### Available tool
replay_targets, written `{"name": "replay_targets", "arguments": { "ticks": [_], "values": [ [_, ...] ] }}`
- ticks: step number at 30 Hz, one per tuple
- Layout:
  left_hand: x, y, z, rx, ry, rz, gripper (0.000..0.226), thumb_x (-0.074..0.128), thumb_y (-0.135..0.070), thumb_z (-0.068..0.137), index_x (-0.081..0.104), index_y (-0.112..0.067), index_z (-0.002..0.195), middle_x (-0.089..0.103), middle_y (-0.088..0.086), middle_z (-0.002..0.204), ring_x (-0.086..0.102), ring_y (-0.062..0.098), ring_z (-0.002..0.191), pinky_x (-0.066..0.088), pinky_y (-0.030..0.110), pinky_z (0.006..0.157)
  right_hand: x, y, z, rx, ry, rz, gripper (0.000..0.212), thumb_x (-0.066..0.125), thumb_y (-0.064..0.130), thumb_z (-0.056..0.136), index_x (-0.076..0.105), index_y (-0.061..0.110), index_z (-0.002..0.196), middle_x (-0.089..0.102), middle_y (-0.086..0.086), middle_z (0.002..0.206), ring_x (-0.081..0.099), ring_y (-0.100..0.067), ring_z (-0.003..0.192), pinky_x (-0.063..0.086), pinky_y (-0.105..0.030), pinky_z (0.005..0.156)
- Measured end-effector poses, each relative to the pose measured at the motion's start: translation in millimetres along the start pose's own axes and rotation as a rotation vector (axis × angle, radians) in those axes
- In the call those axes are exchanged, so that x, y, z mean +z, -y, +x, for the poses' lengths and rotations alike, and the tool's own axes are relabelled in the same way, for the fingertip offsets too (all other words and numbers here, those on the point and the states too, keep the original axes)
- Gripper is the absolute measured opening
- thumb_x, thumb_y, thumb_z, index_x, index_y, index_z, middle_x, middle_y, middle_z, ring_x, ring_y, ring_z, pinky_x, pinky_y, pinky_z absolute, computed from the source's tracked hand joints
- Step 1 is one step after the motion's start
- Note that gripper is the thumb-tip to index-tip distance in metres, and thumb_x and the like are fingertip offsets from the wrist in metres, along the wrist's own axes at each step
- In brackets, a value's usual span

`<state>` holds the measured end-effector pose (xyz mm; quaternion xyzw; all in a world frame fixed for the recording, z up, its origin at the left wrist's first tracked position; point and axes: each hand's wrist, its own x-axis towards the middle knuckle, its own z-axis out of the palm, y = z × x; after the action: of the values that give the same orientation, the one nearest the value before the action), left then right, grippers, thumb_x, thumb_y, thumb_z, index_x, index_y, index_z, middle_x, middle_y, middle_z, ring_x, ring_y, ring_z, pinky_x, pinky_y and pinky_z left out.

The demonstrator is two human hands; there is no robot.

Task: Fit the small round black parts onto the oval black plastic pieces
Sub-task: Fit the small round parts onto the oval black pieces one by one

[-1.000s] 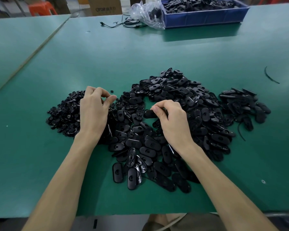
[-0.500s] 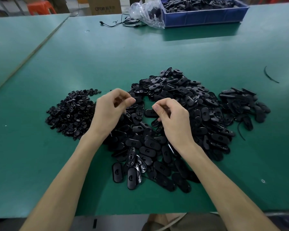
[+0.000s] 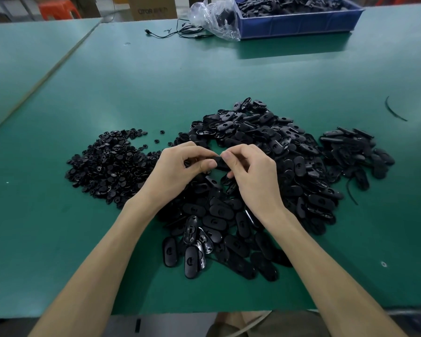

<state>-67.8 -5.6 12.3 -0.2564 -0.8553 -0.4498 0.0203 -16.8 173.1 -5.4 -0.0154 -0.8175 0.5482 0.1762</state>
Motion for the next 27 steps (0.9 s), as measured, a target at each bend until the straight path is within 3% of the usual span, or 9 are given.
{"name": "replay_targets", "arguments": {
  "ticks": [3, 7, 11, 15, 22, 27],
  "values": [
    [-1.7, 0.4, 0.4, 0.006, -0.032, 0.024, 0.024, 0.072, -0.035, 0.09, 0.08, -0.019, 0.106, 0.07, -0.007, 0.09, 0.063, 0.002, 0.081, 0.046, 0.014, 0.072, 0.5, -0.6, 0.0, -0.017, 0.045, -0.017, 0.015, 0.075, 0.025, 0.097, 0.077, 0.017, 0.11, 0.065, 0.005, 0.105, 0.063, 0.001, 0.083, 0.047, -0.01, 0.076],
    [-2.7, 3.6, 0.9, -0.038, -0.067, 0.039, 0.017, 0.071, -0.029, 0.096, 0.079, -0.019, 0.105, 0.071, -0.005, 0.09, 0.065, 0.007, 0.084, 0.05, 0.022, 0.076, 1.9, -2.4, -0.2, -0.04, 0.087, -0.069, 0.029, 0.078, 0.017, 0.094, 0.075, 0.017, 0.122, 0.062, 0.008, 0.107, 0.055, 0.003, 0.083, 0.043, -0.008, 0.077],
    [-2.1, 3.5, 1.6, -0.045, -0.069, -0.009, 0.014, 0.071, -0.027, 0.096, 0.079, -0.019, 0.104, 0.071, -0.006, 0.085, 0.063, 0.003, 0.075, 0.048, 0.017, 0.072, 2.9, -2.9, 0.4, -0.047, 0.066, -0.05, 0.028, 0.078, 0.014, 0.093, 0.075, 0.019, 0.121, 0.063, 0.008, 0.109, 0.058, -0.002, 0.086, 0.044, -0.009, 0.075],
    [-3.0, 4.5, 3.1, -0.076, -0.082, -0.157, 0.01, 0.075, -0.017, 0.092, 0.078, -0.017, 0.102, 0.074, 0.0, 0.075, 0.065, 0.01, 0.064, 0.056, 0.026, 0.07, 3.3, -3.9, 0.7, -0.035, 0.044, -0.022, 0.026, 0.081, 0.012, 0.09, 0.072, 0.023, 0.112, 0.062, 0.011, 0.103, 0.06, -0.004, 0.083, 0.046, -0.01, 0.073],
    [-4.0, 5.8, 3.1, -0.107, -0.094, -0.355, 0.018, 0.074, -0.003, 0.091, 0.073, -0.001, 0.109, 0.079, 0.012, 0.093, 0.074, 0.019, 0.074, 0.06, 0.027, 0.079, 3.9, -4.9, 0.7, 0.011, 0.024, 0.056, 0.026, 0.084, 0.015, 0.087, 0.069, 0.024, 0.106, 0.069, 0.01, 0.09, 0.063, -0.003, 0.076, 0.049, -0.012, 0.07],
    [-3.3, 3.1, 2.5, -0.127, -0.102, -0.396, 0.015, 0.077, -0.005, 0.09, 0.071, -0.006, 0.104, 0.079, 0.012, 0.091, 0.077, 0.018, 0.075, 0.054, 0.015, 0.069, 2.5, -4.8, 0.4, 0.02, 0.01, 0.066, 0.025, 0.084, 0.015, 0.088, 0.07, 0.02, 0.107, 0.069, 0.01, 0.088, 0.061, 0.002, 0.075, 0.047, -0.009, 0.07]
  ]
}}
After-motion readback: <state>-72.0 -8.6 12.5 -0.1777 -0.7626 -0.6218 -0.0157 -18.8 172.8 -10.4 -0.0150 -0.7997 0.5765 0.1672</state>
